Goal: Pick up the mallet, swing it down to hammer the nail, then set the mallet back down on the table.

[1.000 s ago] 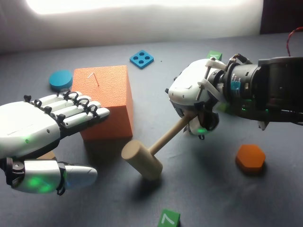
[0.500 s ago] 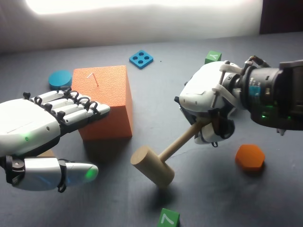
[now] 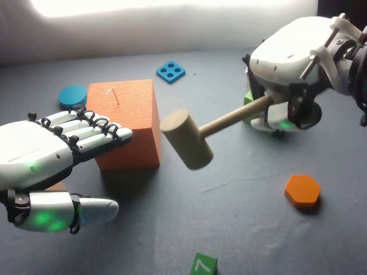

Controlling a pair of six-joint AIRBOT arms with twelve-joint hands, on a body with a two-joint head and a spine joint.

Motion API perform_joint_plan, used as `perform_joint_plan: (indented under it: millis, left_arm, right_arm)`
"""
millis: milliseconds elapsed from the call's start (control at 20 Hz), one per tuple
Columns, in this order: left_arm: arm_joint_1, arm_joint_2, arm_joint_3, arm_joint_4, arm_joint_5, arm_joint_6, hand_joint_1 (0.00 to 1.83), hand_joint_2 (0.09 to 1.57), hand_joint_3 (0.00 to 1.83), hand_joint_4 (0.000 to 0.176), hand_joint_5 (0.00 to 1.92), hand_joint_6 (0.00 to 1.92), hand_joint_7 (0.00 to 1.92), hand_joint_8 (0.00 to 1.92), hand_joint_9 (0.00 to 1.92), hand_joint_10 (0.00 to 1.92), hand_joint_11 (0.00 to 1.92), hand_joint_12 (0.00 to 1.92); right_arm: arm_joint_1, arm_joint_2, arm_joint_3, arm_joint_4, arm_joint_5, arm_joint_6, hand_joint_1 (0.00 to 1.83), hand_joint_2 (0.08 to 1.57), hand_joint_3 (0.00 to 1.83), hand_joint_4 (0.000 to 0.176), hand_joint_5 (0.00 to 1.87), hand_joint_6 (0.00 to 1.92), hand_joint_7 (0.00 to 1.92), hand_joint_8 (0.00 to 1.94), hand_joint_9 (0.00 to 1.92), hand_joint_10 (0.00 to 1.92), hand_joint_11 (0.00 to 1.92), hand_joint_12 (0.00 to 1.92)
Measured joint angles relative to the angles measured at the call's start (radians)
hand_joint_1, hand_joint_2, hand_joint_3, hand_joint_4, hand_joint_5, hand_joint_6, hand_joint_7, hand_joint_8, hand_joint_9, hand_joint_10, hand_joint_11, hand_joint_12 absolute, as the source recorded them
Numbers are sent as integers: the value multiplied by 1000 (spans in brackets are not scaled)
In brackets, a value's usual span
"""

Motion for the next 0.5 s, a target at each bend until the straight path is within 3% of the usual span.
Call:
perform_joint_plan:
  millis: [50,300,350,500]
  left_arm:
    - [0,0,0,0,0,0,0,1227,1,0,18,0,109,0,146,0,0,332]
    - [0,0,0,0,0,0,0,1215,0,0,19,1,114,4,143,3,0,324]
    - [0,0,0,0,0,0,0,1214,0,0,41,6,141,9,167,9,0,367]
    - [0,0,0,1,0,0,0,1212,0,0,40,2,130,2,158,2,0,318]
  right_arm:
    - [0,0,0,-25,-6,29,1002,1494,7,176,1405,1921,1628,1941,1730,1921,1885,1921]
    - [-16,-26,3,-494,-102,414,946,1498,1,176,1383,1921,1613,1941,1727,1921,1882,1921]
    - [-16,-39,7,-549,-122,487,955,1504,2,176,1352,1921,1608,1941,1721,1921,1880,1921]
    - [-11,-87,43,-567,-158,536,950,1503,1,176,1325,1921,1594,1941,1707,1921,1872,1921]
